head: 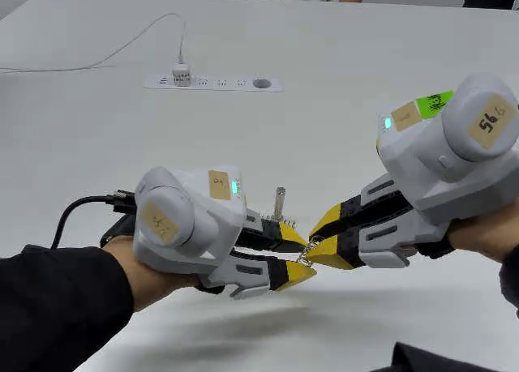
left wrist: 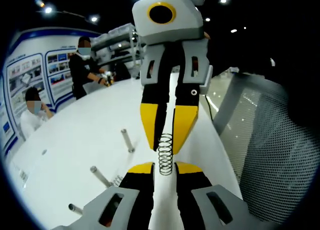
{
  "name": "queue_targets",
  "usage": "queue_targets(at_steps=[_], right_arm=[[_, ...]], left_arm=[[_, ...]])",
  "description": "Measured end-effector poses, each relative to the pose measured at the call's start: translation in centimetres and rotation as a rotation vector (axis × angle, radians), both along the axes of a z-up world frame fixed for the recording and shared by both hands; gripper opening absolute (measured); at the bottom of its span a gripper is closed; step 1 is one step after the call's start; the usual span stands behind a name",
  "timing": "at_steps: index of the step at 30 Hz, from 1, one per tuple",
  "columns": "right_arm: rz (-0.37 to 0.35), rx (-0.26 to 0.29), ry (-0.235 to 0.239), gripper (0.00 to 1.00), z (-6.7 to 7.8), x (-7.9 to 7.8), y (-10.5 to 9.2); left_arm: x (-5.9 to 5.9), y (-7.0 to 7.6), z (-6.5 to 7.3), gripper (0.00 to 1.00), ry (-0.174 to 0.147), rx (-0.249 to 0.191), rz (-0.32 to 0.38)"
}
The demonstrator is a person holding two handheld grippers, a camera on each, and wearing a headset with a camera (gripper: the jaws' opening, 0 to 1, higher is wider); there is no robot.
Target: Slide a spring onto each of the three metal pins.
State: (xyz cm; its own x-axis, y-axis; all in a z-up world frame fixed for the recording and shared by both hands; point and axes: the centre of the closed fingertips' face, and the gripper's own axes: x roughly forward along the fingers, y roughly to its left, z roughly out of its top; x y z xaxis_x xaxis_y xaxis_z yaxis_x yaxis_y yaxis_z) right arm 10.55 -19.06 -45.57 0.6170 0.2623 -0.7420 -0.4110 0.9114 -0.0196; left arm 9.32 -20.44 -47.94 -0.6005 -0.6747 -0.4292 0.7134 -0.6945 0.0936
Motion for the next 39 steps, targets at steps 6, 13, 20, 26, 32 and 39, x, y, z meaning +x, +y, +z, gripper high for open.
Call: queue_targets(at_steps=[6, 13, 20, 26, 32, 39], right_arm=[[-0.018, -0.012, 0.003, 0.12, 0.2, -0.2, -0.7], [-0.024, -0.029, 0.009, 0.12, 0.5, -0.5, -1.4], [-0.041, -0.049, 0.017, 0.12, 0.9, -0.8, -2.6], [-0.059, -0.06, 0.017, 0.12, 1.2, -0.9, -3.4], [-0.085, -0.071, 0.01, 0.12, 1.9, -1.0, -4.7], [-0.124, -0.093, 0.005, 0.12, 2.6, -1.2, -6.5]], left_arm=[[1.0, 0.1, 0.3, 0.23, 0.028, 0.007, 0.043], [1.7, 0.7, 0.8, 0.3, 0.05, 0.007, 0.074], [3.1, 1.4, 1.1, 0.35, 0.065, 0.004, 0.121], [4.5, 2.1, 1.2, 0.37, 0.07, 0.001, 0.166], [5.8, 2.6, 1.2, 0.38, 0.079, -0.003, 0.21], [7.1, 3.3, 0.9, 0.4, 0.082, -0.001, 0.258]])
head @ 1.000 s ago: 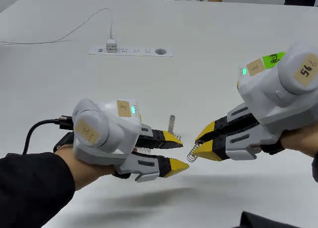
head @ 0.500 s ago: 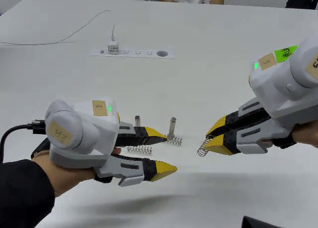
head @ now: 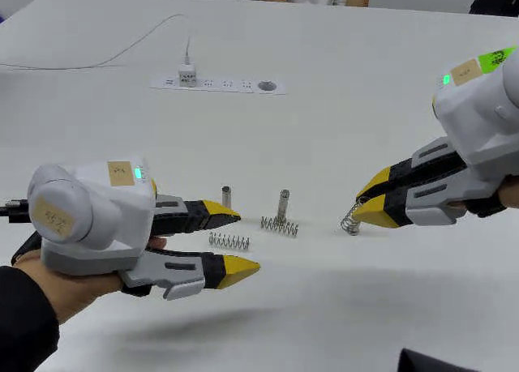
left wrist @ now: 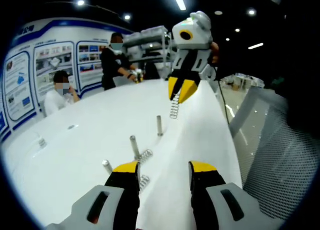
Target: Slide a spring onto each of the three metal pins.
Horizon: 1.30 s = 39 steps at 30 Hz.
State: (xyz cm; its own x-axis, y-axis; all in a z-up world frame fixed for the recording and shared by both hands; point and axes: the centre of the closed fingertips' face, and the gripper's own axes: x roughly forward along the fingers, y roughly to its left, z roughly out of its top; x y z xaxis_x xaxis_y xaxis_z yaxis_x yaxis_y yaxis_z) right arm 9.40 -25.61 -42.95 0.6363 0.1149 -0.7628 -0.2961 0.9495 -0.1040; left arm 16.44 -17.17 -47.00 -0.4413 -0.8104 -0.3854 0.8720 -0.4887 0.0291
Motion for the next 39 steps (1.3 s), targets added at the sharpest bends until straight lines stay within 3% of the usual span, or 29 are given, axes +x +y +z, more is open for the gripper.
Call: queue_targets(at_steps=[7, 18, 39], right_arm=[[-0.047, -0.026, 0.001, 0.12, 0.5, -0.3, -2.2], [-0.116, -0.061, 0.042, 0.12, -0.7, -0.1, -5.1], [-0.118, -0.024, 0.113, 0.12, -2.9, 0.8, -5.8]], left_arm=[[1.5, 0.7, -0.4, 0.41, 0.006, 0.009, 0.051], [3.2, 1.3, -0.6, 0.44, 0.011, 0.011, 0.11], [3.9, 1.4, -1.0, 0.48, 0.022, 0.019, 0.14]])
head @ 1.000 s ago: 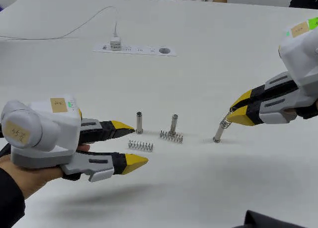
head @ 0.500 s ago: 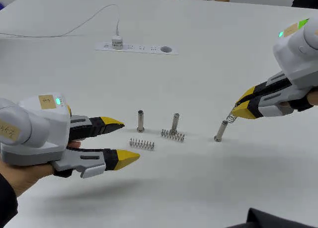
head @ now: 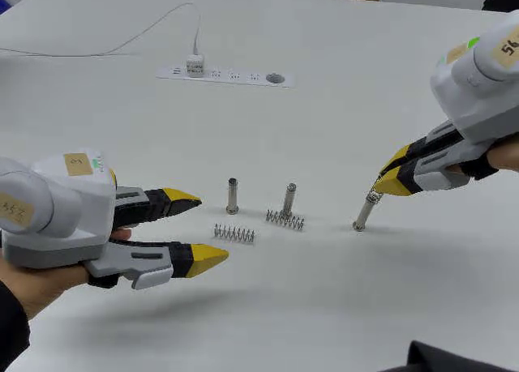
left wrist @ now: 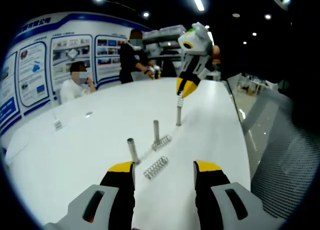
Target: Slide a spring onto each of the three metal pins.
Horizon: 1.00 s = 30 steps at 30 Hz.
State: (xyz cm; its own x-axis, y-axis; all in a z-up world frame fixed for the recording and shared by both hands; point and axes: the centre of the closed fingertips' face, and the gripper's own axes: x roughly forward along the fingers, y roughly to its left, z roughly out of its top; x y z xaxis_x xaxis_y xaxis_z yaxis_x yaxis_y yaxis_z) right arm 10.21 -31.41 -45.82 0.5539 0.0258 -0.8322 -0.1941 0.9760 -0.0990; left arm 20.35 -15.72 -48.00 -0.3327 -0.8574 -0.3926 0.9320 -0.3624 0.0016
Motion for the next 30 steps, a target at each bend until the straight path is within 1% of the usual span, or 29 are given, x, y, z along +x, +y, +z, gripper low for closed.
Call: queue_targets(at_steps=[9, 15, 30], right_arm=[[0.0, 0.023, 0.036, 0.12, -1.4, 0.1, 0.0], [0.006, 0.021, 0.064, 0.12, -2.5, 0.1, 0.1], [0.003, 0.034, 0.094, 0.12, -4.5, -0.2, 0.3]], left_arm=[[-0.1, 0.0, -0.1, 0.48, 0.006, 0.005, 0.0], [-0.2, 0.0, -0.2, 0.48, 0.007, 0.009, -0.003], [-0.5, 0.1, -0.3, 0.48, 0.01, 0.016, -0.004]])
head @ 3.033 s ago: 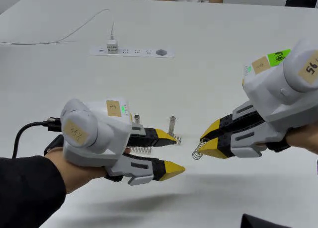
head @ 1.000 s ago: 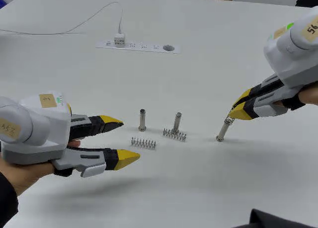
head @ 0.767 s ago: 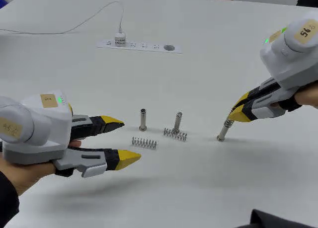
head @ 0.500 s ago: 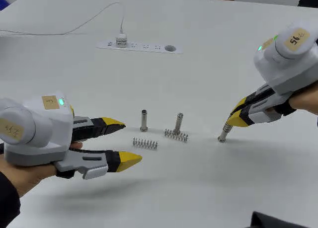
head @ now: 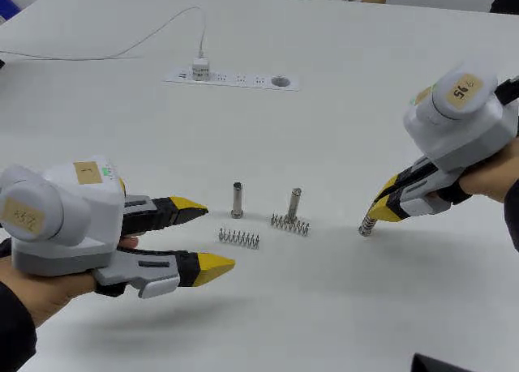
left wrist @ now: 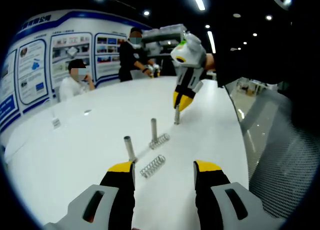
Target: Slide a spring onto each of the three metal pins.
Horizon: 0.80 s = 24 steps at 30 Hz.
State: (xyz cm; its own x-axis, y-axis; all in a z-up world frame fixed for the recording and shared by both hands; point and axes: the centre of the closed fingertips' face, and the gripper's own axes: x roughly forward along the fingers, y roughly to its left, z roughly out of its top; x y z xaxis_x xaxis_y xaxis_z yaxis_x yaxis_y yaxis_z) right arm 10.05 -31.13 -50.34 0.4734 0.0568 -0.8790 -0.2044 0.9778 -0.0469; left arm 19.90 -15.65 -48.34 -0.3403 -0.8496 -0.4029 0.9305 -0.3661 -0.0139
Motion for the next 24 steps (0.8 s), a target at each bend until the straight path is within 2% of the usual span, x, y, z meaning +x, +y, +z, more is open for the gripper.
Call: queue_targets(at_steps=[15, 24], right_arm=[[-0.005, -0.003, 0.008, 0.13, -0.7, -0.3, -0.1], [-0.025, -0.013, -0.023, 0.16, 0.7, -1.0, -0.2]], left_arm=[[0.0, 0.1, -0.2, 0.48, 0.004, 0.003, 0.002], [-0.1, 0.1, -0.3, 0.48, 0.005, 0.003, -0.002]])
